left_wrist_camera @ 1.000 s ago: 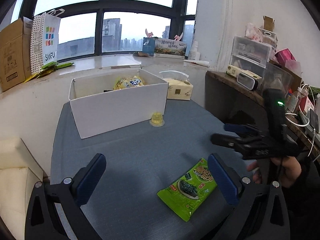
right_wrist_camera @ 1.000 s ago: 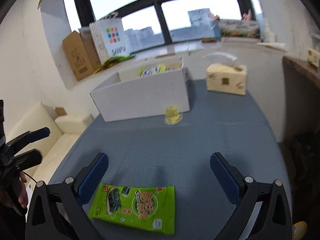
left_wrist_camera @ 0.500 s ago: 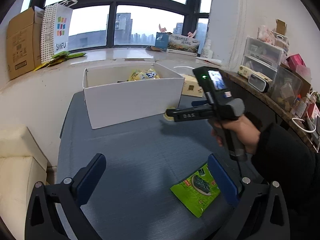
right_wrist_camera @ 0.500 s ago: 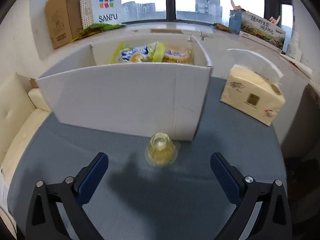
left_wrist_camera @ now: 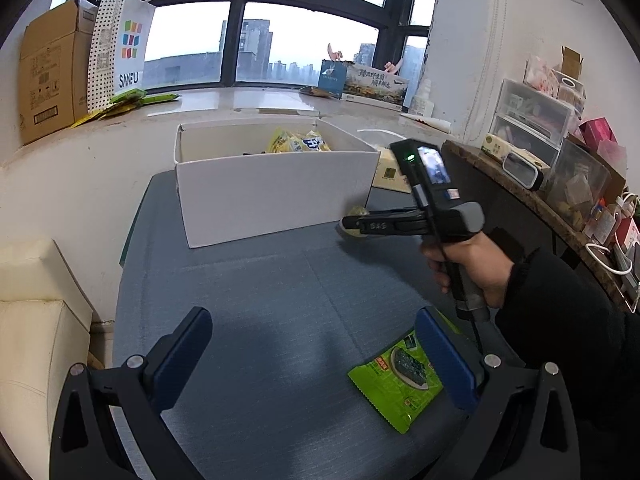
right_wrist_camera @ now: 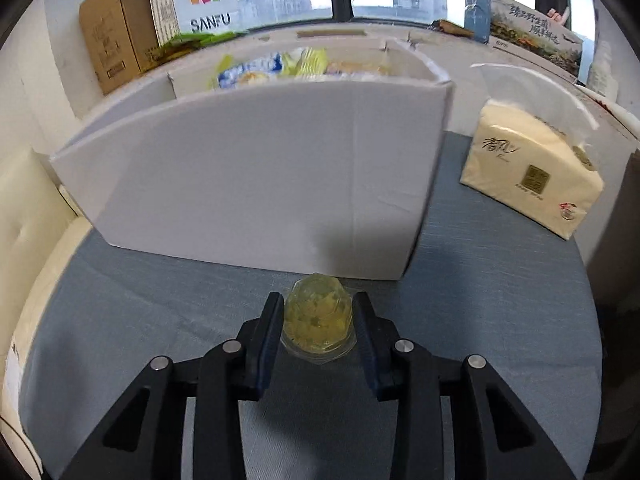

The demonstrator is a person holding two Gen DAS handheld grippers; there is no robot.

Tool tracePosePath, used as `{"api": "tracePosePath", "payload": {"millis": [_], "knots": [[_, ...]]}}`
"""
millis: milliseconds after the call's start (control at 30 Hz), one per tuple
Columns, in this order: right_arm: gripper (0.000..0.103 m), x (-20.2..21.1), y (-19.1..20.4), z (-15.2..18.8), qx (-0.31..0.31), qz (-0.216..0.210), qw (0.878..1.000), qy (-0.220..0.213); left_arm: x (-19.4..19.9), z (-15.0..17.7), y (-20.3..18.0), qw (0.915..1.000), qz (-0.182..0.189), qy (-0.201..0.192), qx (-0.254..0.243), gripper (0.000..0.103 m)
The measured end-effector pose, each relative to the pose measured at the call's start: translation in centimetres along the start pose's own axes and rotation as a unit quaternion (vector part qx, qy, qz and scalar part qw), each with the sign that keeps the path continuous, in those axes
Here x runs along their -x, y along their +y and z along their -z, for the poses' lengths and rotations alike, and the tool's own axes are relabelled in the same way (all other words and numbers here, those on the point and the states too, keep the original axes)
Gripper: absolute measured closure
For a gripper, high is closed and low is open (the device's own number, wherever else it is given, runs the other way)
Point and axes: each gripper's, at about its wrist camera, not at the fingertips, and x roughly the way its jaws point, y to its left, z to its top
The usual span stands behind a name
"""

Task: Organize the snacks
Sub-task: 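Reach the right tool to the remaining clear jelly cup and grasp it, then grasp the green seaweed bag with the left tool while the right tool holds the cup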

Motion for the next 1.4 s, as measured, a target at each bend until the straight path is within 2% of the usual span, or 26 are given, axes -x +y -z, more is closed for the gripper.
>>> {"api": "tracePosePath", "payload": {"millis": [167, 233, 300, 433, 533, 600, 767, 900, 1033, 1167, 1233, 1267, 1300, 1367, 1400], "knots": [[0.065, 3.9, -0.7, 1.3, -0.025, -0.025, 0.999, -0.023, -0.8, 0.2, -1.4, 0.9993, 0.020, 0.018, -0.026, 0.000], [0.065, 5.8, -0.9, 1.6, -0.022, -0.026, 0.999, -0.037, -1.2, 0.4, -2.6, 0.9976, 0.040, 0.027, -0.051, 0.000], [0.065, 7.9, -0.8, 2.7, -0.010, -0.019, 0.999, -0.046, -2.1, 0.6, -4.2, 0.9924, 0.077, 0.039, -0.088, 0.000], [0.065, 12.0, -1.7, 5.3, -0.035, -0.030, 0.998, -0.052, -4.0, 0.8, -6.9, 0.9807, 0.113, 0.070, -0.144, 0.000], [0.065, 14.2, -2.1, 6.7, -0.046, -0.021, 0.997, -0.063, -5.6, 0.9, -8.7, 0.9605, 0.184, 0.090, -0.189, 0.000], [0.065, 15.5, -2.8, 7.6, -0.060, -0.024, 0.995, -0.070, -7.0, 1.2, -9.4, 0.9433, 0.222, 0.116, -0.218, 0.000], [0.065, 18.6, -3.2, 9.8, -0.080, -0.007, 0.994, -0.072, -10.3, 1.6, -10.2, 0.9164, 0.246, 0.164, -0.269, 0.000], [0.065, 19.4, -3.6, 10.5, -0.087, 0.001, 0.994, -0.072, -12.5, 2.2, -10.3, 0.9023, 0.259, 0.200, -0.281, 0.000], [0.064, 19.1, -3.9, 10.6, -0.090, 0.004, 0.994, -0.068, -13.7, 2.8, -10.3, 0.8981, 0.241, 0.215, -0.298, 0.000], [0.064, 18.9, -3.6, 10.8, -0.086, 0.000, 0.994, -0.063, -13.4, 3.1, -10.2, 0.8952, 0.244, 0.205, -0.311, 0.003], [0.064, 18.8, -3.3, 10.8, -0.081, -0.002, 0.995, -0.062, -12.8, 3.1, -9.6, 0.9036, 0.234, 0.193, -0.302, 0.028], [0.064, 18.7, -3.2, 10.9, -0.080, -0.002, 0.995, -0.060, -12.8, 2.6, -9.1, 0.9100, 0.231, 0.191, -0.286, 0.036], [0.064, 18.6, -3.1, 10.9, -0.079, -0.004, 0.995, -0.059, -12.5, 2.3, -8.7, 0.9140, 0.233, 0.188, -0.274, 0.036], [0.064, 18.3, -3.0, 10.9, -0.083, -0.009, 0.995, -0.057, -11.6, 1.7, -7.7, 0.9299, 0.223, 0.155, -0.248, 0.037], [0.064, 18.2, -2.9, 10.8, -0.084, -0.010, 0.995, -0.056, -11.2, 1.7, -7.4, 0.9349, 0.219, 0.149, -0.237, 0.038]]}}
